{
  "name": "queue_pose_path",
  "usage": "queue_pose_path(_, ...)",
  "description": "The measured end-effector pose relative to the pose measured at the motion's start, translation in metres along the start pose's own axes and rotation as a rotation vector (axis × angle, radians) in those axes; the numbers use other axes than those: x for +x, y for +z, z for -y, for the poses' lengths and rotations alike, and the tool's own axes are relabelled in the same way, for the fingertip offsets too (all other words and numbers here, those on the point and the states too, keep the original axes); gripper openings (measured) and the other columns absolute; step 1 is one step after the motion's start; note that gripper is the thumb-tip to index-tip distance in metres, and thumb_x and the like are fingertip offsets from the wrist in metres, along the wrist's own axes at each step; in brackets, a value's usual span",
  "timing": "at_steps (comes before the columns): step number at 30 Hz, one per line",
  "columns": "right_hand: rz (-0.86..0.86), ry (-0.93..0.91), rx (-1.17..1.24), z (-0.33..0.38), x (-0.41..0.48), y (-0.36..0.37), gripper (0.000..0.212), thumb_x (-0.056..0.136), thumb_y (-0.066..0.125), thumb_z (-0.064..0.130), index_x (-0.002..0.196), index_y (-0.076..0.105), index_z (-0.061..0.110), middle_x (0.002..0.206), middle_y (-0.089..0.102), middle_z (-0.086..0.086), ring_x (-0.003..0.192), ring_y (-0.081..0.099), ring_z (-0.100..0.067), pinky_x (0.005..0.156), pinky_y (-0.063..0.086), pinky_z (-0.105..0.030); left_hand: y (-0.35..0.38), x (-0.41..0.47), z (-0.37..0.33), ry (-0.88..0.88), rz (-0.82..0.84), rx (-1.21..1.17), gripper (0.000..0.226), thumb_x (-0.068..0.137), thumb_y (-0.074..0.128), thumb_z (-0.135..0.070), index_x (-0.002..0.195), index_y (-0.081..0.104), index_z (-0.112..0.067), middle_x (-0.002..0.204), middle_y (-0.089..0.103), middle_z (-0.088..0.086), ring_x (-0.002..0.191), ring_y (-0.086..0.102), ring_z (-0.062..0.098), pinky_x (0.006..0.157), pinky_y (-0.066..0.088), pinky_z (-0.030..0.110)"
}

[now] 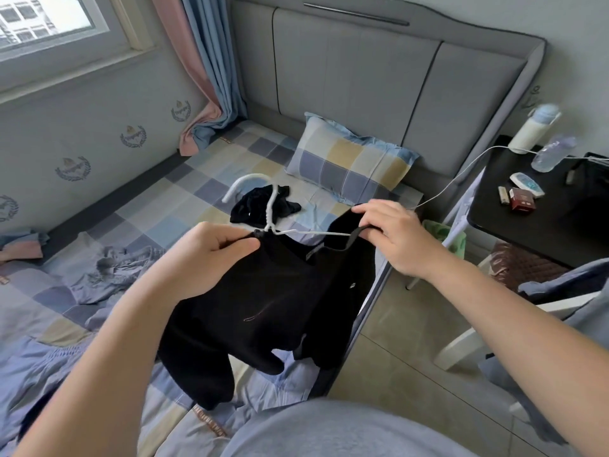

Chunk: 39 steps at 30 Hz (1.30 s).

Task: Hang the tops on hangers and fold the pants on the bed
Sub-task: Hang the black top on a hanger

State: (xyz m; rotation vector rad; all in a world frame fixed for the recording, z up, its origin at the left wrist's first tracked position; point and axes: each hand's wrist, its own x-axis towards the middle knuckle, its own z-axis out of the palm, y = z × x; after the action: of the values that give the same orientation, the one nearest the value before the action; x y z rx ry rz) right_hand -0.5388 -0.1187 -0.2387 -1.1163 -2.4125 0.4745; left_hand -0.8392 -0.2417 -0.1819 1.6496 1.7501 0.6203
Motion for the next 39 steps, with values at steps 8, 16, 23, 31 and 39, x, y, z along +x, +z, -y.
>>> queue_pose_path(8, 0.17, 0.026, 0.338, 0.077, 0.005, 0.004, 0.016, 0.104, 0.051, 0.027, 0.089, 0.054, 0.023, 0.077, 0.06, -0.007, 0.072, 0.056, -0.02, 0.072, 0.045, -0.036, 0.036, 0.016, -0.02, 0.149, -0.007, 0.054, 0.023, 0.1, 0.057, -0.035, 0.09, 0.074, -0.024, 0.079, 0.069, 0.001, 0.071, 0.062, 0.018, 0.073, 0.051, 0.039)
queue_pose_path(16, 0.17, 0.156, 0.513, 0.045, 0.0, -0.041, 0.028, 0.091, 0.067, 0.046, 0.092, 0.067, 0.018, 0.064, 0.035, -0.002, 0.061, 0.032, -0.02, 0.063, 0.032, -0.031, -0.009, 0.005, 0.02, 0.133, -0.151, 0.005, 0.017, 0.097, 0.063, -0.024, 0.103, 0.076, -0.032, 0.089, 0.069, -0.017, 0.087, 0.065, 0.006, 0.084, 0.05, 0.028)
queue_pose_path(23, 0.137, 0.05, 0.409, 0.064, 0.016, -0.06, 0.033, 0.099, 0.061, 0.032, 0.071, 0.067, 0.016, 0.065, 0.044, -0.021, 0.06, 0.035, -0.033, 0.06, 0.033, -0.036, -0.005, 0.012, 0.023, 0.202, -0.216, 0.031, 0.022, 0.099, 0.06, -0.021, 0.114, 0.075, -0.023, 0.094, 0.064, 0.001, 0.09, 0.06, 0.02, 0.081, 0.05, 0.039)
queue_pose_path(31, 0.048, 0.066, 0.403, 0.062, 0.011, -0.067, 0.038, 0.1, 0.057, 0.035, 0.072, 0.066, 0.011, 0.056, 0.045, -0.011, 0.051, 0.038, -0.024, 0.055, 0.037, -0.034, 0.005, 0.015, 0.045, 0.077, -0.412, 0.116, 0.018, 0.095, 0.064, -0.006, 0.092, 0.064, -0.023, 0.091, 0.064, -0.004, 0.082, 0.062, 0.015, 0.071, 0.041, 0.013)
queue_pose_path(39, 0.216, 0.154, 0.266, 0.041, -0.003, -0.047, 0.031, 0.098, 0.061, 0.034, 0.07, 0.065, 0.02, 0.061, 0.056, -0.002, 0.06, 0.05, -0.021, 0.068, 0.046, -0.034, -0.009, 0.014, 0.04, 0.243, -0.678, -0.004, 0.025, 0.092, 0.06, 0.007, 0.099, 0.075, -0.012, 0.096, 0.065, -0.01, 0.087, 0.064, 0.02, 0.079, 0.052, 0.022)
